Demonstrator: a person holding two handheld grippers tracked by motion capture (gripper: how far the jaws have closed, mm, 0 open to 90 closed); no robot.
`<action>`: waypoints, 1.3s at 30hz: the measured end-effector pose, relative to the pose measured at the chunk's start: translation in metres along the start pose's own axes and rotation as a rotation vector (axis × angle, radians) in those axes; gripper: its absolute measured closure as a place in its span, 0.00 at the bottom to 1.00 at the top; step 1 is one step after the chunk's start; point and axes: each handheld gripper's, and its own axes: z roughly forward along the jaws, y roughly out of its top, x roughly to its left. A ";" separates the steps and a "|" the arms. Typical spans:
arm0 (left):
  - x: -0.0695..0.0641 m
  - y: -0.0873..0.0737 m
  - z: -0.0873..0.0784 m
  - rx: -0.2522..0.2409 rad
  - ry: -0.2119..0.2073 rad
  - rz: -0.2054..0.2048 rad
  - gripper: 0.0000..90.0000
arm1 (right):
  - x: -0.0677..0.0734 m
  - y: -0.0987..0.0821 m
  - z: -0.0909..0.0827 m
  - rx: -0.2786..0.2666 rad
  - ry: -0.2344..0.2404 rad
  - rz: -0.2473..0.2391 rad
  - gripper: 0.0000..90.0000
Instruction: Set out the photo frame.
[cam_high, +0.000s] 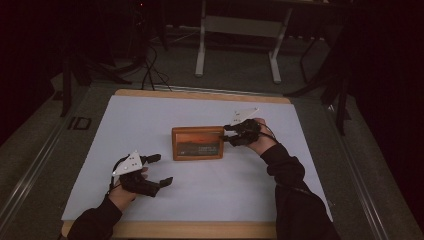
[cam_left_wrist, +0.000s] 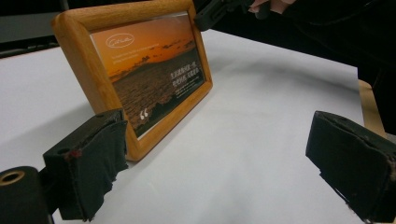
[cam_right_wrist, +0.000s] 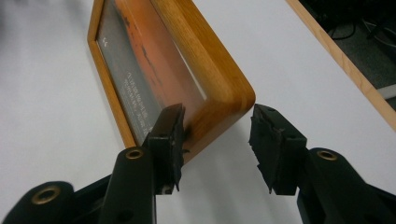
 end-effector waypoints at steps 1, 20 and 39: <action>0.000 0.000 0.000 0.000 -0.001 -0.001 0.07 | 0.000 -0.001 0.000 -0.005 0.001 0.006 0.61; -0.002 0.000 0.000 0.003 -0.003 0.013 0.07 | 0.024 -0.033 0.004 -0.067 -0.016 0.175 0.31; -0.002 -0.001 0.001 0.009 -0.006 0.010 0.07 | 0.061 -0.081 -0.005 -0.158 -0.003 0.248 0.17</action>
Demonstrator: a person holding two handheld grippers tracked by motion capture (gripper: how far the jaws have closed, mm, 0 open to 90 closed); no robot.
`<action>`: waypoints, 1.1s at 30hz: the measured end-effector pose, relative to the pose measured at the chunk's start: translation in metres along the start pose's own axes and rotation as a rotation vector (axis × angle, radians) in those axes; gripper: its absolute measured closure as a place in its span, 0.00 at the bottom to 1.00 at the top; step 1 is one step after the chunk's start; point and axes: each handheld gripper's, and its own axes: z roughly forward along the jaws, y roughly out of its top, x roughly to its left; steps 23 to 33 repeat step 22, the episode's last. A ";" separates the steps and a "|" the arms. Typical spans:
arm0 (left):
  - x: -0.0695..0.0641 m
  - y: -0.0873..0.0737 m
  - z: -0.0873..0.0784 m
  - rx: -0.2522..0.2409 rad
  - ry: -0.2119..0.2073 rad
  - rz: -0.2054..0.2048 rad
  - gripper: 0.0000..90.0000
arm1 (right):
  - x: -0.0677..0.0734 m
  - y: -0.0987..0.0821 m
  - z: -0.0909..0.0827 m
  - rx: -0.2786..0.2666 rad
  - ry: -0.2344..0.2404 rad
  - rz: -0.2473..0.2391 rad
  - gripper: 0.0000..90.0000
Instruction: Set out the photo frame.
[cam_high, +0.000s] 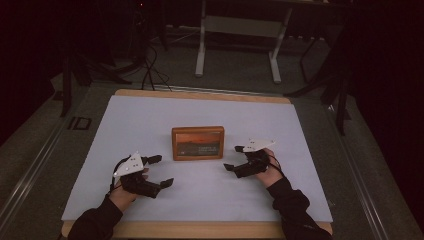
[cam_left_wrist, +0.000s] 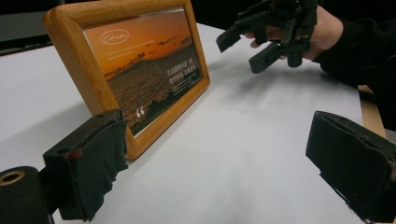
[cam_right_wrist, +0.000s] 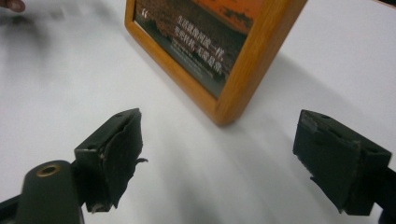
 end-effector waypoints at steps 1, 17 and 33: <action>0.000 0.000 0.000 0.001 0.000 0.001 0.07 | 0.000 -0.002 -0.003 -0.017 0.002 -0.001 0.17; -0.002 -0.002 0.000 0.012 -0.001 0.009 0.07 | 0.004 -0.028 -0.033 -0.024 -0.014 0.027 0.16; -0.002 -0.003 0.000 0.014 0.001 0.010 0.07 | 0.002 -0.028 -0.033 -0.029 -0.014 0.035 0.16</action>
